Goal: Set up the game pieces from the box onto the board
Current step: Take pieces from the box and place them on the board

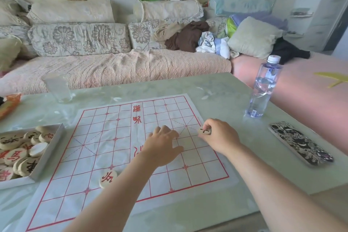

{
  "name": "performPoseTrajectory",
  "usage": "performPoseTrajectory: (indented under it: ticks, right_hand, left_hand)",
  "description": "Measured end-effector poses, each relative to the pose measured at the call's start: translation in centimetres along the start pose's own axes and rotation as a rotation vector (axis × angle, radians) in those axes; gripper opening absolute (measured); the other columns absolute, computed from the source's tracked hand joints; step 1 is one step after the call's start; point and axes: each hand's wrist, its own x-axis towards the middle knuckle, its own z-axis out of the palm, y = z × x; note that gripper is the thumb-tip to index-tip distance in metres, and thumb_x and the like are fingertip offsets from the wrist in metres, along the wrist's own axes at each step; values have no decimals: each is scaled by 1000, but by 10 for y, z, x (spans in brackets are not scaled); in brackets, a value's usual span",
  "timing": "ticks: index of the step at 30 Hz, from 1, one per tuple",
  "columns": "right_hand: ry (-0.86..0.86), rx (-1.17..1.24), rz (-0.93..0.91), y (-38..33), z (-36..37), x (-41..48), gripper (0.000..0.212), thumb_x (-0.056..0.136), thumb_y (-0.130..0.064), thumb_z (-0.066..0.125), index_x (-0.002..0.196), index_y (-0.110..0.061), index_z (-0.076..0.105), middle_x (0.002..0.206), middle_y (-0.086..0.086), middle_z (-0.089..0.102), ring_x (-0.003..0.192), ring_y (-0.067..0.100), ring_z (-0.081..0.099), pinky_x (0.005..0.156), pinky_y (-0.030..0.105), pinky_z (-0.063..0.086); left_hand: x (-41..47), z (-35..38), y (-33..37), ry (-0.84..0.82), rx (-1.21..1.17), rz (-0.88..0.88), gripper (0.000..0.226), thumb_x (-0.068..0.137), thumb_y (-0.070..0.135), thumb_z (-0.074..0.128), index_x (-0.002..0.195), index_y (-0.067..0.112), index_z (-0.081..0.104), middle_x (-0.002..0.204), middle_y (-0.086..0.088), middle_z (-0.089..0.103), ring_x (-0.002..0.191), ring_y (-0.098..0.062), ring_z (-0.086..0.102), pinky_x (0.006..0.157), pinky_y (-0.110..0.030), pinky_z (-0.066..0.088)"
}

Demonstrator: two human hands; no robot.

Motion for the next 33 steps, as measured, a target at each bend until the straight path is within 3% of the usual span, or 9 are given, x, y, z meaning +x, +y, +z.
performPoseTrajectory:
  ticks: [5,10,14,18,21,24,29,33]
  right_hand:
    - [-28,-137,-52,-24,-6,-2,22,86,-41,59,105,-30,60,115,-2,49,105,23,55,84,32,44]
    - [-119,8,-259,-78,0,-22,17,93,-35,54,109,-32,59,117,-10,51,104,16,57,81,31,45]
    - [-257,67,-414,-122,15,-44,17,93,-29,58,110,-31,61,114,-12,56,102,11,56,85,32,47]
    - [-392,86,-475,-159,33,-63,29,86,-27,60,114,-34,62,113,-15,59,106,10,57,91,33,49]
    - [-481,93,-508,-181,41,-75,41,79,-41,68,119,-36,59,116,-18,57,107,8,55,92,31,47]
    - [-500,87,-548,-196,49,-84,48,73,-50,75,116,-38,57,114,-21,54,103,6,53,84,26,43]
    - [-505,77,-541,-208,64,-93,41,70,-41,79,105,-36,60,113,-19,61,99,6,56,82,26,46]
    - [-565,127,-539,-210,60,-94,27,85,-37,66,110,-41,59,104,-29,59,78,-15,52,66,9,36]
  left_hand:
    - [-12,-12,-7,80,-60,12,48,92,50,48,136,32,44,137,8,42,127,-16,34,103,-35,35]
    - [-34,-40,-37,110,-92,-22,36,93,41,52,126,30,54,122,8,51,117,-14,44,94,-33,44]
    - [-65,-61,-69,76,-103,-90,22,92,37,53,113,32,60,105,10,54,91,-10,53,78,-30,50]
    - [-100,-73,-105,5,-84,-132,19,90,34,56,108,37,60,102,15,53,83,-4,53,71,-23,45]
    - [-124,-76,-126,-91,-124,-164,28,83,40,63,110,44,57,102,21,52,84,1,54,70,-19,43]
    - [-139,-76,-135,-164,-194,-198,37,77,44,68,112,44,56,102,24,53,86,-2,57,72,-21,47]
    - [-149,-68,-142,-210,-202,-194,41,76,33,71,115,34,59,107,18,54,88,-7,53,72,-20,40]
    - [-159,-70,-154,-188,-198,-207,41,78,32,74,117,33,60,110,14,53,93,-6,50,77,-20,38]
